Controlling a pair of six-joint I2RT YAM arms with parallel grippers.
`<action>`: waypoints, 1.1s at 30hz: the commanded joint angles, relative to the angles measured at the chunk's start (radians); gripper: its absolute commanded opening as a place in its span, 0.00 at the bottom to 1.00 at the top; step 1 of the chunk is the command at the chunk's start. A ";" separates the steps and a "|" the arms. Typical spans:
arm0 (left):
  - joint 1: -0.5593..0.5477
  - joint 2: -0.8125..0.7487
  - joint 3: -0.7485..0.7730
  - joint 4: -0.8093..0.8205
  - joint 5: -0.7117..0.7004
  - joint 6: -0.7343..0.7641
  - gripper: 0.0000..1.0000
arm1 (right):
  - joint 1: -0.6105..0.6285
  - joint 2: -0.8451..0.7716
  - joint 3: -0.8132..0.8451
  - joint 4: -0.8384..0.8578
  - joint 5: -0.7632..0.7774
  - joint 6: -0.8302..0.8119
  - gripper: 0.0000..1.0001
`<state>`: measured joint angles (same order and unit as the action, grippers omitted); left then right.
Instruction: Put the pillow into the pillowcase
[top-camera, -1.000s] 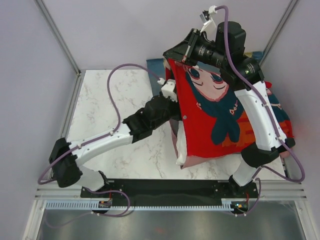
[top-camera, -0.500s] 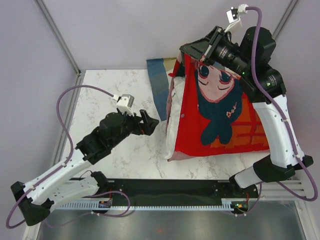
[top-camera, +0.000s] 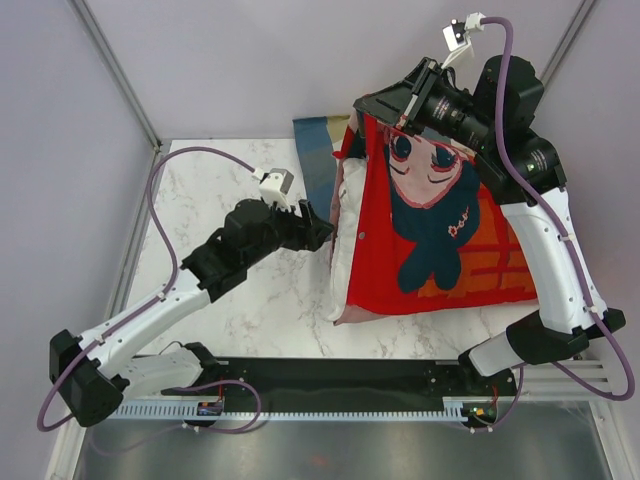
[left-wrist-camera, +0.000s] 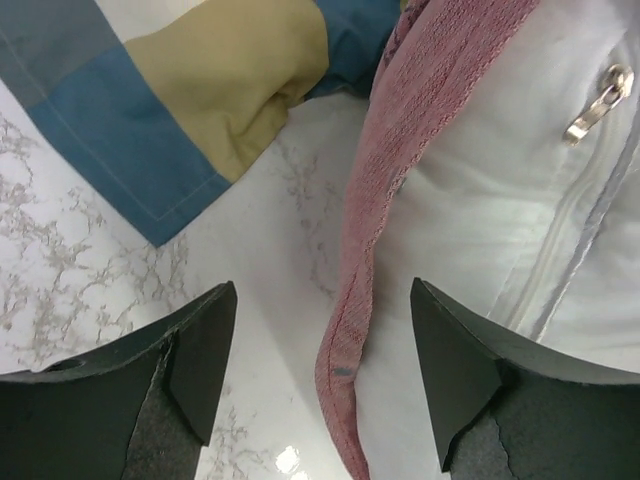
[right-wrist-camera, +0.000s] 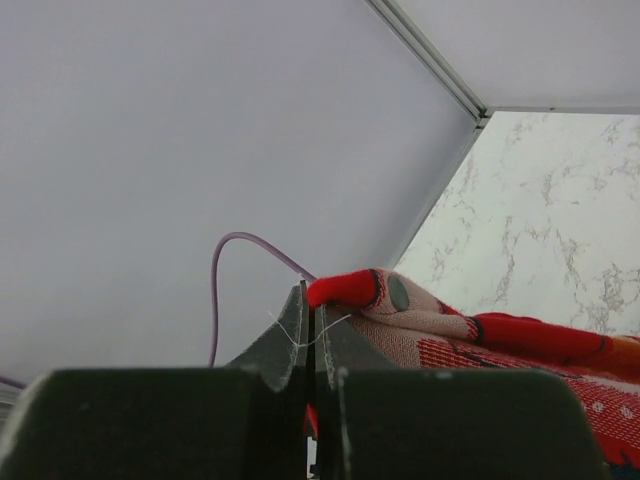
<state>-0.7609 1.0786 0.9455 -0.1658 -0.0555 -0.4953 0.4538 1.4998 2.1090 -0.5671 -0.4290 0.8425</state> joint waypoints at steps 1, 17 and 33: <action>0.017 0.010 0.041 0.094 0.051 0.024 0.77 | 0.003 -0.044 0.025 0.177 -0.031 0.024 0.00; 0.054 0.254 0.185 0.163 0.193 0.029 0.29 | 0.003 -0.055 0.003 0.182 -0.044 0.017 0.00; 0.245 0.101 0.539 -0.324 0.471 0.014 0.02 | -0.125 -0.044 -0.105 -0.011 0.021 -0.270 0.16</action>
<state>-0.5327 1.2564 1.3582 -0.4362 0.3092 -0.4828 0.3229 1.4845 2.0399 -0.5613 -0.4187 0.6708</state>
